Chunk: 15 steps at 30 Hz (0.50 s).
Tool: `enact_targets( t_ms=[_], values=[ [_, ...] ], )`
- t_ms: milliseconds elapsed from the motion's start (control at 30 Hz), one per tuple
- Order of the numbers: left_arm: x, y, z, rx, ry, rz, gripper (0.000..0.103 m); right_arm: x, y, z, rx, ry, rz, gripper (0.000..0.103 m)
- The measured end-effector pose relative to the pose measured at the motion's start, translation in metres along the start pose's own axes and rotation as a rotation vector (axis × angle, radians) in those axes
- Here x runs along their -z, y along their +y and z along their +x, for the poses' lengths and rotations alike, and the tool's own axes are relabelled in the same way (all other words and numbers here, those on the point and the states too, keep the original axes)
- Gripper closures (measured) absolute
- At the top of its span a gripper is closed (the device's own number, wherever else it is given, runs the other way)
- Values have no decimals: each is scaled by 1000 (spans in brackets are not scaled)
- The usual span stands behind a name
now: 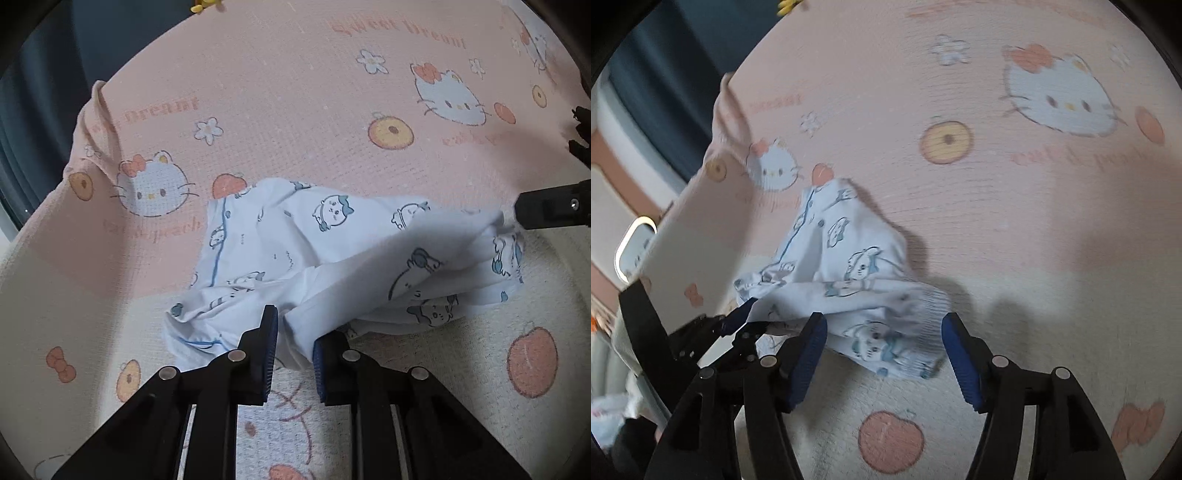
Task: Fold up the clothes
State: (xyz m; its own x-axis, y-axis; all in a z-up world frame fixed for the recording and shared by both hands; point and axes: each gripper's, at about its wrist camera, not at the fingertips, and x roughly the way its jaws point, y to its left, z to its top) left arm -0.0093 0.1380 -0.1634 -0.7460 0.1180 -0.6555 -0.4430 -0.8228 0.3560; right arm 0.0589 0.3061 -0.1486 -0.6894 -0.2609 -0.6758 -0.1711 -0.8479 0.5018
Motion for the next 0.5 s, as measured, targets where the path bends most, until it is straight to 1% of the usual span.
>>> enact_targets(
  t_ms=[133, 233, 333, 400, 500],
  values=[
    [4, 8, -4, -14, 22, -25, 88, 1, -20, 6, -11, 30, 129, 38],
    [7, 15, -7, -25, 39, -44, 88, 4, -29, 8, -76, 46, 206, 38],
    [12, 22, -12, -21, 47, -60, 88, 6, -31, 11, -110, 53, 243, 38],
    [16, 25, -14, -19, 47, -60, 88, 4, -30, 11, -121, 49, 245, 38],
    [23, 21, -18, -36, 50, -17, 88, 4, -28, 10, -174, 41, 274, 38]
  ],
)
